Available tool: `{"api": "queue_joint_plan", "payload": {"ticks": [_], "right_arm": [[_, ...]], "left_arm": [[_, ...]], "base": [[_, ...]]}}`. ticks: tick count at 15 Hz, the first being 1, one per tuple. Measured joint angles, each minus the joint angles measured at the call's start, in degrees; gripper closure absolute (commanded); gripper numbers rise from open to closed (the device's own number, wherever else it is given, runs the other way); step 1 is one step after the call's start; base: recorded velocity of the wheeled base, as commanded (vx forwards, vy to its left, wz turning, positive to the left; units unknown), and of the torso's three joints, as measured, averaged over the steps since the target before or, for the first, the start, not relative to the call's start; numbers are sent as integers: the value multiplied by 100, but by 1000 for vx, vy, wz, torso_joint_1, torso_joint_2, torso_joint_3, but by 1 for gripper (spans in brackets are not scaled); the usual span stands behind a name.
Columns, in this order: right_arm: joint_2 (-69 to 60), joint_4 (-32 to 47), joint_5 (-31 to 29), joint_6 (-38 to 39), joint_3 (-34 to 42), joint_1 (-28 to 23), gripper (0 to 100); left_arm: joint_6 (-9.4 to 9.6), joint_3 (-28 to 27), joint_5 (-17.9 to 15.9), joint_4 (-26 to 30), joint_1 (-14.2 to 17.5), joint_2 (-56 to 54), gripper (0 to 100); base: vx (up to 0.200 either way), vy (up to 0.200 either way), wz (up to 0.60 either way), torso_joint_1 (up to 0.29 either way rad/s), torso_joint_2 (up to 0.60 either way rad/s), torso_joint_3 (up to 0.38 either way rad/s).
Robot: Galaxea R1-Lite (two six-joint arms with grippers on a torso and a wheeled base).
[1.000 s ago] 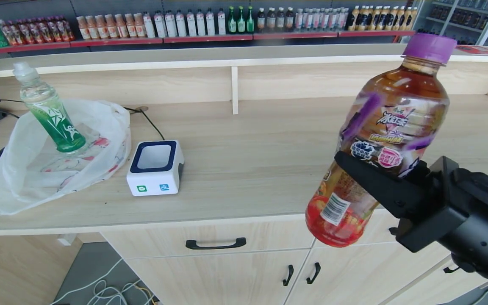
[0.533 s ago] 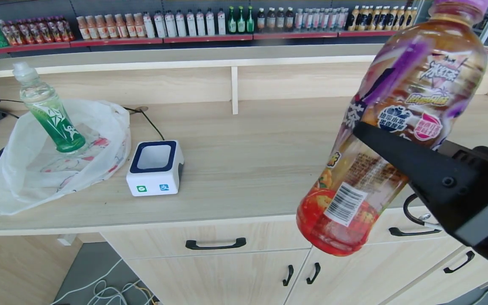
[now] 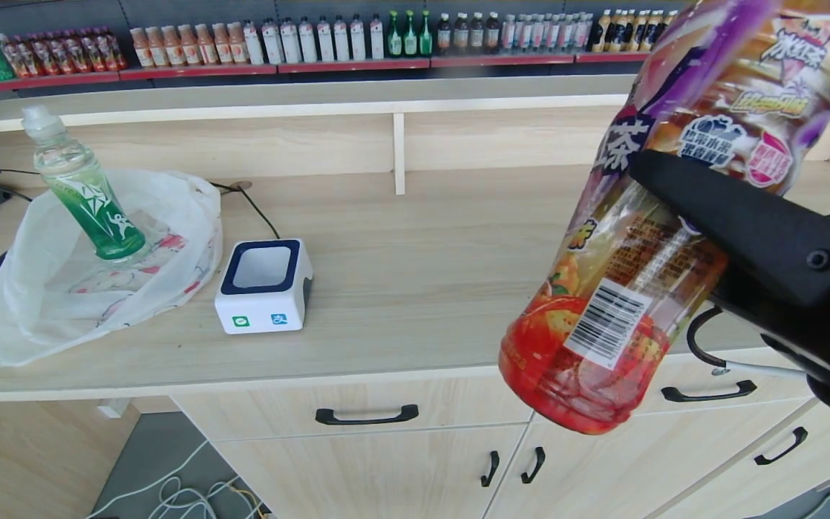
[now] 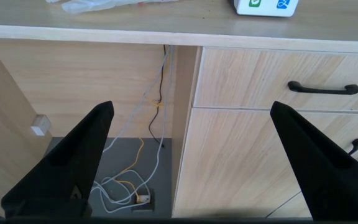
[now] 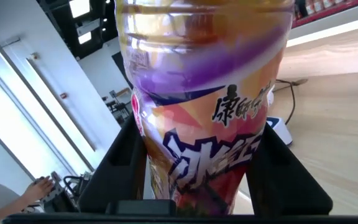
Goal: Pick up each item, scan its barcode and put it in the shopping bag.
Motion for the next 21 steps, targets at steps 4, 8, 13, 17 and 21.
{"api": "queue_joint_plan", "payload": {"ticks": [4, 8, 13, 17, 21], "right_arm": [[52, 11, 2, 33, -39, 5, 100], [88, 11, 2, 35, -107, 5, 100], [96, 13, -17, 33, -54, -4, 100], [90, 11, -24, 7, -22, 2, 100], [173, 16, -468, -482, 74, -6, 100]], "left_arm": [[0, 0, 2, 0, 0, 0, 0], [0, 0, 2, 0, 0, 0, 0], [0, 0, -2, 0, 0, 0, 0], [0, 0, -5, 0, 0, 0, 0], [0, 0, 0, 0, 0, 0, 0]], "base": [[0, 0, 0, 0, 0, 0], [0, 0, 0, 0, 0, 0], [0, 0, 0, 0, 0, 0], [0, 0, 0, 0, 0, 0], [0, 0, 0, 0, 0, 0]]}}
